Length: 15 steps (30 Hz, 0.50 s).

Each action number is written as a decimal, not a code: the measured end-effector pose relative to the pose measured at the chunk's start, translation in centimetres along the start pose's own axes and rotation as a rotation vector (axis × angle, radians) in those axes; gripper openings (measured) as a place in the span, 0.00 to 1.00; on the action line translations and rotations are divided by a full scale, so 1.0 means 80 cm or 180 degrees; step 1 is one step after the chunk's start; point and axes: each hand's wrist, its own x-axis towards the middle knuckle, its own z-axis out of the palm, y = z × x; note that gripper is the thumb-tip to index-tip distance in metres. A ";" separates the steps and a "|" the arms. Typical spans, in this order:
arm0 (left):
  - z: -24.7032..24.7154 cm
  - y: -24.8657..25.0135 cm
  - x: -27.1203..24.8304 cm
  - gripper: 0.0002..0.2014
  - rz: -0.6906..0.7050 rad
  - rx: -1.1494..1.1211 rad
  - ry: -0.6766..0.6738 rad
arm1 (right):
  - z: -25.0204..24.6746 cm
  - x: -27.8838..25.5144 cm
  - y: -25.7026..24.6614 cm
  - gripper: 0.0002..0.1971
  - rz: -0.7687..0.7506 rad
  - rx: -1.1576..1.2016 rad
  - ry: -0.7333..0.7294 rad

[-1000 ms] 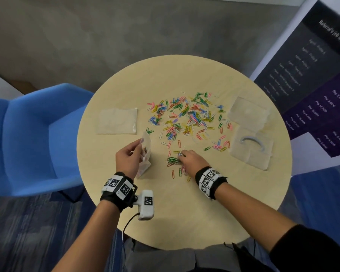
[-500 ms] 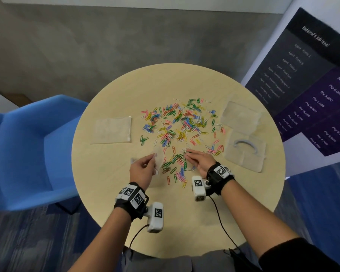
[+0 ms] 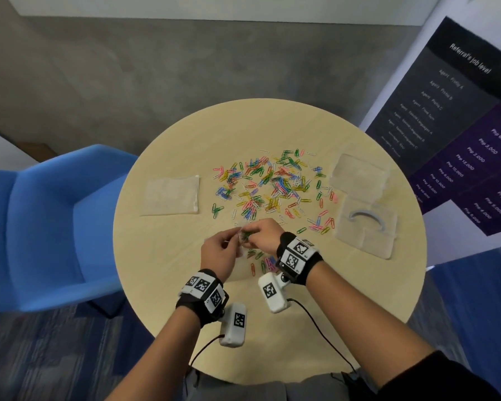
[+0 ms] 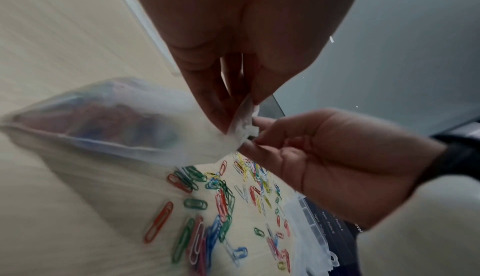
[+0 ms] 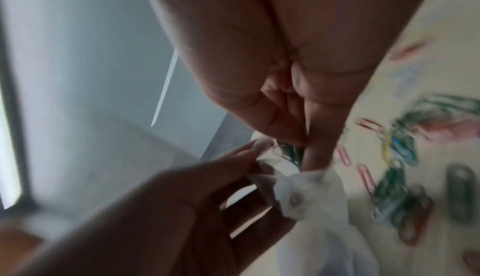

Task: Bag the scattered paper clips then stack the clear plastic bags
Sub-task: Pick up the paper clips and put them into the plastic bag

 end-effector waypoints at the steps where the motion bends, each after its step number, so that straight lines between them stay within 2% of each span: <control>1: -0.001 0.000 0.000 0.12 0.0055 0.0078 0.0004 | 0.003 -0.001 -0.007 0.20 -0.0076 -0.0501 -0.0055; 3: -0.006 0.003 0.001 0.13 0.0091 0.0109 0.0037 | 0.006 -0.006 -0.020 0.19 -0.0253 -0.0869 -0.0057; 7: -0.025 0.003 0.004 0.12 -0.0016 -0.0076 0.0216 | -0.011 -0.009 -0.028 0.10 -0.0785 -0.0109 0.0536; 9: -0.036 0.000 0.004 0.12 -0.0139 -0.0249 0.0334 | -0.028 0.000 -0.017 0.07 -0.0987 -0.0132 0.0902; 11: -0.046 -0.003 0.002 0.12 -0.0251 -0.0392 0.0453 | -0.039 0.020 0.004 0.14 -0.1062 -0.1160 0.0860; 13: -0.052 -0.003 -0.002 0.11 -0.0298 -0.0499 0.0556 | -0.033 0.034 0.028 0.30 -0.0992 -0.2492 0.0265; 15: -0.056 -0.004 -0.006 0.10 -0.0321 -0.0545 0.0603 | -0.017 0.040 0.047 0.40 -0.0993 -0.3294 -0.0132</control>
